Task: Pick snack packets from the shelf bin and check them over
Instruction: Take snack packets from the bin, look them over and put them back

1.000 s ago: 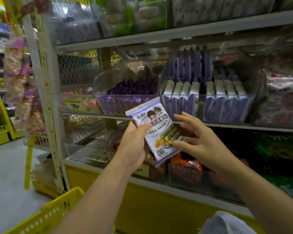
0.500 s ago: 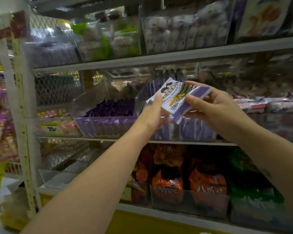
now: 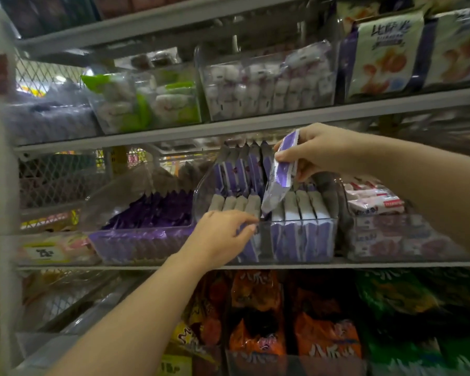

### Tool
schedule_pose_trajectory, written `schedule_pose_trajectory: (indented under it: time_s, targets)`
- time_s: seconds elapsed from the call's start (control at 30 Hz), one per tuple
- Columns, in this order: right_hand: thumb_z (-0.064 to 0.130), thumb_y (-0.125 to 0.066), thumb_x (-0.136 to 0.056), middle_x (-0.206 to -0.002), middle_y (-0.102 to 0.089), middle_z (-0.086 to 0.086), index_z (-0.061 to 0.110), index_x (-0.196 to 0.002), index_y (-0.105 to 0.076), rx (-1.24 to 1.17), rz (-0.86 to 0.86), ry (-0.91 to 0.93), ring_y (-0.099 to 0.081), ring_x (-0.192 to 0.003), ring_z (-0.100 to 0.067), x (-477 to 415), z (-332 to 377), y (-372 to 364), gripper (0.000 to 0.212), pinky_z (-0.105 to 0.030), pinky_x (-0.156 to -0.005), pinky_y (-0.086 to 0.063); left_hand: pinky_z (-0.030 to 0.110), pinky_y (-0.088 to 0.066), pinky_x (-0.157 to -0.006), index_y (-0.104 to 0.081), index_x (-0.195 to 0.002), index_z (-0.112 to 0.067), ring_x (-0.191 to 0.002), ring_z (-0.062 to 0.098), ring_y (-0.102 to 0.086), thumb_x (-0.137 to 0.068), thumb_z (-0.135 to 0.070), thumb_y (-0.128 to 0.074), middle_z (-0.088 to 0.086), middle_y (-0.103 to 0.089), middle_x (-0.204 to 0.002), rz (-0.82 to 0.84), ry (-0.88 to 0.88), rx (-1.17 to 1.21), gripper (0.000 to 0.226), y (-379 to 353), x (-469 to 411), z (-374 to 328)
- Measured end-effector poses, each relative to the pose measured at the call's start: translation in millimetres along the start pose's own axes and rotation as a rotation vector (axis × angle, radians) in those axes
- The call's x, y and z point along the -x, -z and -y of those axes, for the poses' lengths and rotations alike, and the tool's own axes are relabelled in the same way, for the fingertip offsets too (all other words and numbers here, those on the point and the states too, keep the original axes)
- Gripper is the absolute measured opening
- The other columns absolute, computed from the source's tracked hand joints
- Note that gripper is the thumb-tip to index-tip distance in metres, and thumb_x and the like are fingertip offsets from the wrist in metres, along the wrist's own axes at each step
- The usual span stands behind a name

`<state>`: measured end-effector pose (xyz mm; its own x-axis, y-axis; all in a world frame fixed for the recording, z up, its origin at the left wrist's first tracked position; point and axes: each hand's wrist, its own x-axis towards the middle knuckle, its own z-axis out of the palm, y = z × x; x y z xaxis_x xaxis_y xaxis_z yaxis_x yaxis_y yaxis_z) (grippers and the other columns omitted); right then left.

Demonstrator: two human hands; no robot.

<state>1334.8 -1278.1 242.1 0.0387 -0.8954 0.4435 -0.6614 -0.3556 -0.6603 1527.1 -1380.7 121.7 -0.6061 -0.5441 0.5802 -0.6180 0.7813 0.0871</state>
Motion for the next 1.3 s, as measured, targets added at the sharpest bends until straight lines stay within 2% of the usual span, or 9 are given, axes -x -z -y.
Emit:
schedule_pose_trajectory:
  time_s: [0.1,0.23,0.4,0.5,0.67,0.8,1.03,1.13,1.3]
  targets:
    - [0.017,-0.063,-0.091,-0.098,-0.070,-0.025,-0.002,-0.105,-0.066,0.061,0.059,-0.051,-0.068,-0.078,-0.028,-17,2,-4,0.024,-0.026,-0.065,-0.060,0.022,-0.043,-0.081,-0.063,-0.124,-0.034,-0.097,0.002,-0.058,-0.098,-0.043,-0.048,-0.017,-0.066,-0.121,-0.038,-0.024,0.017,0.031,-4,1,10]
    - [0.019,-0.065,-0.091,-0.089,-0.071,-0.021,0.000,-0.100,-0.064,0.203,0.118,-0.086,-0.069,-0.067,-0.020,-38,-1,-26,0.022,-0.024,-0.057,-0.057,0.033,-0.041,-0.100,-0.061,-0.127,-0.034,-0.109,0.007,-0.058,-0.097,-0.046,-0.048,-0.016,-0.065,-0.123,-0.086,-0.063,-0.071,0.035,-10,2,13]
    - [0.040,-0.065,-0.089,-0.085,-0.060,0.003,0.011,-0.098,-0.058,0.801,0.039,0.088,-0.056,-0.076,-0.015,-47,-22,-61,0.031,-0.025,-0.063,-0.042,0.031,-0.031,-0.106,-0.058,-0.126,-0.038,-0.112,0.002,-0.053,-0.096,-0.049,-0.045,-0.020,-0.064,-0.122,-0.097,-0.076,-0.055,0.035,-13,3,21]
    - [0.042,-0.063,-0.090,-0.079,-0.052,0.006,0.011,-0.104,-0.055,0.788,-0.033,0.167,-0.054,-0.079,-0.017,-44,-38,-71,0.035,-0.024,-0.058,-0.038,0.027,-0.024,-0.107,-0.058,-0.122,-0.040,-0.112,-0.001,-0.053,-0.094,-0.051,-0.043,-0.021,-0.064,-0.121,-0.114,-0.093,-0.034,0.034,-16,3,23]
    - [0.041,-0.068,-0.085,-0.121,-0.061,-0.002,0.024,-0.133,-0.051,0.862,-0.002,0.201,-0.061,-0.106,-0.021,-36,-61,-74,0.054,-0.040,-0.089,-0.053,0.023,-0.015,-0.108,-0.054,-0.126,-0.042,-0.115,-0.005,-0.050,-0.091,-0.055,-0.038,-0.023,-0.062,-0.123,-0.115,-0.104,-0.017,0.041,-17,3,25]
    - [0.050,-0.066,-0.082,-0.125,-0.061,0.002,0.024,-0.132,-0.055,0.748,0.024,0.221,-0.058,-0.111,-0.014,-34,-65,-69,0.057,-0.026,-0.088,-0.049,0.029,-0.015,-0.114,-0.052,-0.129,-0.042,-0.119,-0.005,-0.048,-0.094,-0.054,-0.041,-0.023,-0.059,-0.127,-0.088,-0.085,0.005,0.039,-16,4,24]
    - [0.066,-0.037,-0.087,-0.086,-0.063,0.010,0.033,-0.097,-0.056,0.749,0.096,0.186,-0.059,-0.075,-0.003,-13,-59,-75,0.040,-0.027,-0.067,-0.052,0.028,-0.016,-0.114,-0.051,-0.124,-0.045,-0.089,-0.017,-0.044,-0.094,-0.052,-0.047,-0.034,-0.057,-0.098,-0.071,-0.044,0.065,0.031,-13,6,20]
    - [0.051,-0.028,-0.100,-0.078,-0.055,0.010,0.022,-0.095,-0.060,0.757,0.248,0.137,-0.053,-0.073,-0.008,-11,-52,-68,0.043,-0.031,-0.068,-0.041,0.034,-0.032,-0.108,-0.044,-0.124,-0.046,-0.079,-0.018,-0.045,-0.093,-0.052,-0.050,-0.031,-0.056,-0.115,-0.048,-0.019,0.091,0.032,-10,4,16]
    - [0.039,-0.032,-0.103,-0.104,-0.063,0.004,0.018,-0.120,-0.062,0.768,0.431,-0.006,-0.057,-0.098,-0.014,-17,-45,-57,0.040,-0.029,-0.088,-0.044,0.034,-0.030,-0.107,-0.036,-0.140,-0.045,-0.130,0.002,-0.041,-0.094,-0.049,-0.050,-0.024,-0.042,-0.144,-0.013,-0.045,0.059,0.048,-5,-3,7]
